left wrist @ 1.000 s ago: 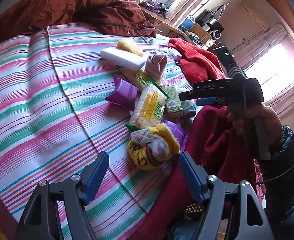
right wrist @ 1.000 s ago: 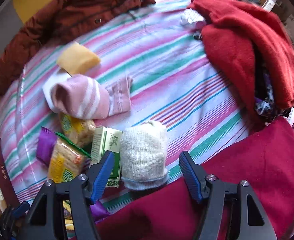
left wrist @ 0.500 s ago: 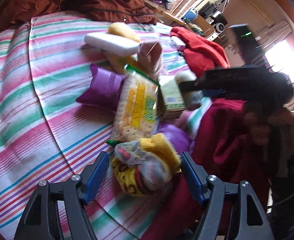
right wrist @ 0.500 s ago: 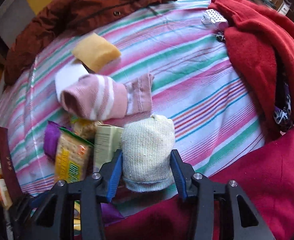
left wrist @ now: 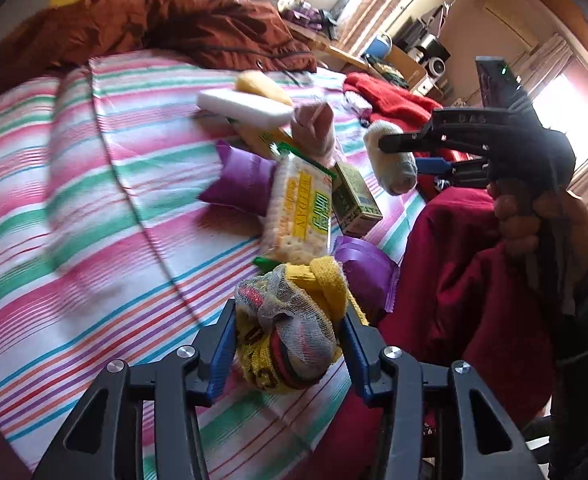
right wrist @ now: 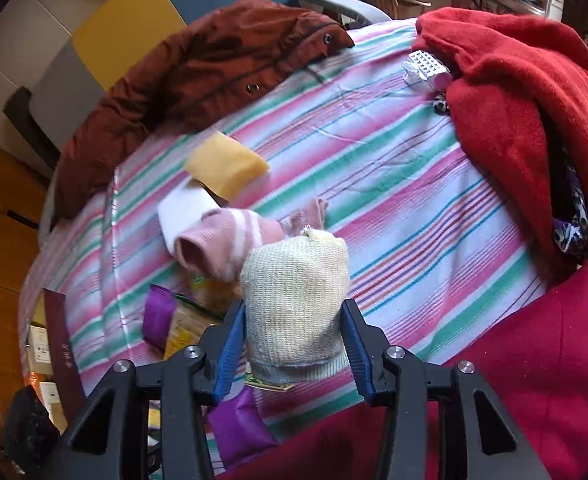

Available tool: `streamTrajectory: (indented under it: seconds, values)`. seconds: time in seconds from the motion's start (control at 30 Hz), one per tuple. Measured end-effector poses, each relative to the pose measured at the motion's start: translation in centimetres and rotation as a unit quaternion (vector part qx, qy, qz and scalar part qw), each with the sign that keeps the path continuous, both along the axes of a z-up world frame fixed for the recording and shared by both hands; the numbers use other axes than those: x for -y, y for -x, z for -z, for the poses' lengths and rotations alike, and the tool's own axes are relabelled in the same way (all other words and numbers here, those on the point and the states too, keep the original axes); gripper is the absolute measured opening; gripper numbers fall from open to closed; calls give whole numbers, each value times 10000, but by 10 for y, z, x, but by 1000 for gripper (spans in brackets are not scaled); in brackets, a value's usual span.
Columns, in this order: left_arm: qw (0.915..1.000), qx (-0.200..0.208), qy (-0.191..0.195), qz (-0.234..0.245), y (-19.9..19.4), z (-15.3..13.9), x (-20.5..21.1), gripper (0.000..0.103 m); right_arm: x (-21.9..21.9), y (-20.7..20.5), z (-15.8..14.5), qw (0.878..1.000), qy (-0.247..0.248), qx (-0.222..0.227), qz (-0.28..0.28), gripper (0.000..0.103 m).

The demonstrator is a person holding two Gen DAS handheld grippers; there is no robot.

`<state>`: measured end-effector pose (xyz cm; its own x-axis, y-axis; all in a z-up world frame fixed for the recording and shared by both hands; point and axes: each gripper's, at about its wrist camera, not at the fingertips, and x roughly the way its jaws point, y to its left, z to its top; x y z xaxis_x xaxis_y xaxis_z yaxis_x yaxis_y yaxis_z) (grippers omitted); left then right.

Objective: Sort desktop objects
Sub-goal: 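Grasp the yellow mesh-wrapped item with the left tool while the right tool grasps the white knitted sock, then carry the mesh item and white sock over the gold tray with both tools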

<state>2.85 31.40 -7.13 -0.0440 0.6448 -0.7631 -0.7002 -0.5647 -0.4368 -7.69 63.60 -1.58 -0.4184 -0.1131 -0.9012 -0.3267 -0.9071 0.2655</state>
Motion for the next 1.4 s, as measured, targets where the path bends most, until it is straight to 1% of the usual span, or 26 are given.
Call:
streamTrajectory:
  seconds: [0.27, 0.33, 0.47, 0.57, 0.73, 0.83, 0.97, 1.07, 1.1, 1.23, 1.3, 1.4]
  values:
    - [9976, -373, -114, -572, 3, -30, 58, 49, -1, -1, -4, 9995, 79, -313, -18, 48]
    - [9954, -516, -144, -788, 4, -39, 77, 49, 1, -3, -7, 9993, 49, -365, -39, 48]
    - [9903, -650, -187, -1211, 13, -50, 112, 49, 10, -5, -9, 9990, -60, -403, -201, 48]
    - [9849, -684, -247, -1571, 21, -59, 145, 49, 13, -2, -7, 9991, -126, -303, -265, 48]
    - [9713, -797, -230, -2227, 30, -66, 204, 49, 17, 0, -9, 9985, -394, -223, -312, 48]
    - [9611, -871, -105, -2618, 35, -65, 241, 49, 23, 0, -13, 9967, -681, -239, -366, 48]
    - [9473, -923, 128, -3064, 35, -61, 286, 49, 42, -1, -26, 9890, -1312, -388, -565, 48]
    - [9362, -982, 345, -3357, 31, -58, 315, 49, 65, -3, -37, 9829, -1571, -566, -782, 48]
    - [9320, -1015, 424, -3454, 29, -57, 324, 49, 74, -3, -40, 9807, -1620, -639, -891, 48]
    - [9197, -1043, 636, -3730, 23, -53, 354, 49, 119, -5, -56, 9723, -1630, -960, -1374, 48]
    - [9135, -1014, 747, -3867, 19, -46, 367, 49, 148, -6, -65, 9663, -1544, -1154, -1706, 48]
    - [9083, -877, 813, -4008, 16, -36, 382, 49, 192, -7, -70, 9555, -1436, -1350, -2194, 48]
